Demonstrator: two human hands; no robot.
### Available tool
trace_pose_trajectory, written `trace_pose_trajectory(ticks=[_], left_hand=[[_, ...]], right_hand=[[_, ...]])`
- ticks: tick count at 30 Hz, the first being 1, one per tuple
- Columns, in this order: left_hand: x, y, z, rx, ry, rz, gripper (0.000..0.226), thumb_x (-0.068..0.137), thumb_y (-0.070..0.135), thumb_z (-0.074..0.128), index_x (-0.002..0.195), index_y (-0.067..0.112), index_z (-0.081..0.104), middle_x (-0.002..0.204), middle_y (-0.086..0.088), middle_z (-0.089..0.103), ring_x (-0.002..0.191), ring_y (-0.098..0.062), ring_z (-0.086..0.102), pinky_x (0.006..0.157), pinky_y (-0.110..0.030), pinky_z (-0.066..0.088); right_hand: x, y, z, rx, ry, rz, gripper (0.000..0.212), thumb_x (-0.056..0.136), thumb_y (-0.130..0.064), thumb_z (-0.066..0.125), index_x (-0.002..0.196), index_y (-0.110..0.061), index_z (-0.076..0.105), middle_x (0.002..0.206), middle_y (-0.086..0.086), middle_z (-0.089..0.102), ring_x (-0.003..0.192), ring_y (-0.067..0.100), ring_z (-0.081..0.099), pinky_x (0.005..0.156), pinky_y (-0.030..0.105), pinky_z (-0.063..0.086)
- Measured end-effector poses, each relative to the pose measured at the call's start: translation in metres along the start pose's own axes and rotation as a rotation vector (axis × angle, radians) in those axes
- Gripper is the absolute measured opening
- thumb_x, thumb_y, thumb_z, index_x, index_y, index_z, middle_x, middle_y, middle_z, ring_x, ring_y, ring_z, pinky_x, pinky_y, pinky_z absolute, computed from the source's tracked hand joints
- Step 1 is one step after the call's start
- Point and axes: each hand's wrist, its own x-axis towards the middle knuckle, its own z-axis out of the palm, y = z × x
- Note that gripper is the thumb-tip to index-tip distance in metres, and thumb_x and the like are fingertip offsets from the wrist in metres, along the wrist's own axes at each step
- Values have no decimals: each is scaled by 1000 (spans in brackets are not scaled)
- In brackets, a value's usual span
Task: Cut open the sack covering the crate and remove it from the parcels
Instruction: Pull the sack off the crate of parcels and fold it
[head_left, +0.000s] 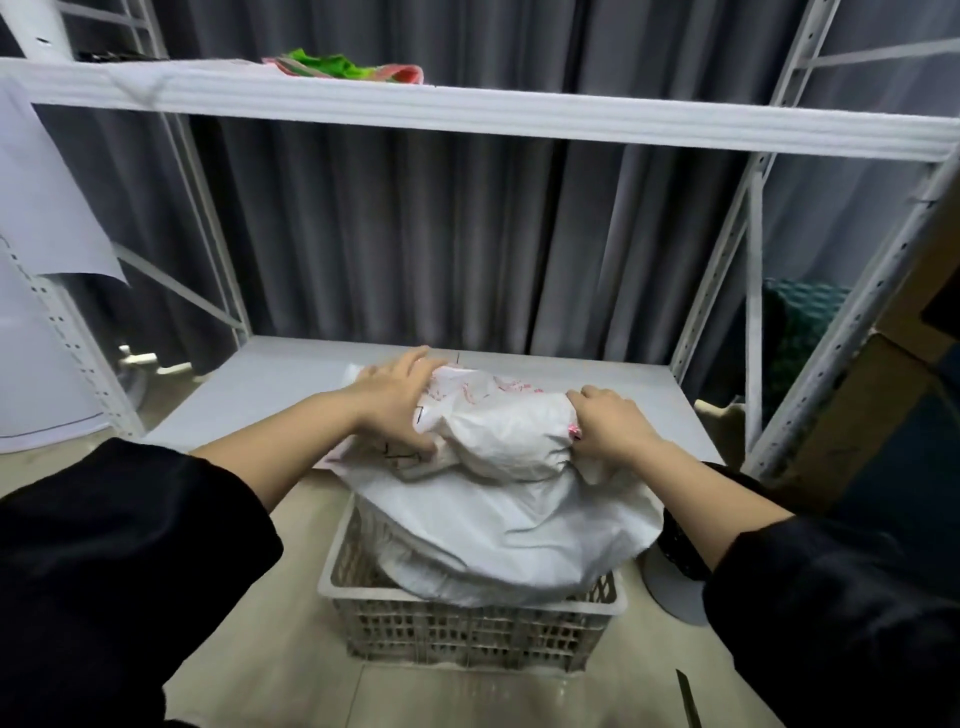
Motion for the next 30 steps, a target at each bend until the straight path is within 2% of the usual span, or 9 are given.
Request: trace_pose_trajectory(ticks=[2,5,8,15,17,20,25,28,30], left_hand=[[-2,-9,-1,92,-135,-167,125,57,66,73,151,32,-2,159,-2,12,139,-27,33,107,-45,27],[-7,3,13,166,-164,-263,98,69,60,68,147,32,17,142,-4,44,123,-29,50,96,-39,38],[-4,17,5,118,116,-247,31,90,33,51,120,25,50,120,-6,62,108,-29,59,75,-30,42],[-3,-1,-102,100,858,-279,14,89,19,42,96,15,54,93,-11,61,81,-37,61,57,-35,36],[-12,-1,-97,75,785,-296,14,88,18,42,97,16,52,95,-11,61,83,-37,61,61,-36,40],[-18,-6,-95,220,460,-266,13,89,21,44,97,19,54,102,-14,65,92,-37,63,66,-34,39],[-21,-8,-120,108,857,-340,9,87,6,40,95,10,43,94,-16,59,80,-42,59,58,-38,36],[-25,-6,-108,234,628,-299,21,92,8,39,113,7,44,106,-19,61,92,-43,61,65,-41,40],[-23,-9,-123,273,662,-274,22,91,8,45,113,5,44,105,-22,62,92,-45,62,65,-41,41]], right_hand=[[-6,4,2,45,14,-2,40,79,-25,59,117,-17,48,115,6,51,113,29,50,75,34,38],[-18,0,-1,42,151,-50,33,75,-21,57,106,-19,46,108,2,50,104,28,52,66,32,35],[-16,-3,-31,6,244,-11,24,84,-22,51,106,-15,45,107,8,59,99,34,58,63,33,32],[2,-14,-131,-90,678,55,26,84,-19,50,108,-10,47,92,12,65,84,38,63,56,33,31],[-4,-21,-134,-76,649,55,28,79,-15,53,106,-12,49,90,11,66,83,37,64,56,32,31],[-5,-22,-139,-304,424,-104,29,81,-20,54,109,-15,49,99,11,68,89,36,65,60,32,32],[-6,-24,-162,-180,721,64,19,82,-12,51,101,-10,47,90,13,62,82,37,62,49,31,20],[-10,-23,-150,-329,538,-96,33,82,-18,57,111,-10,46,94,11,65,84,34,64,48,31,24],[-7,-17,-169,-346,572,-93,31,82,-15,54,111,-9,46,92,12,66,80,36,64,45,27,16]])
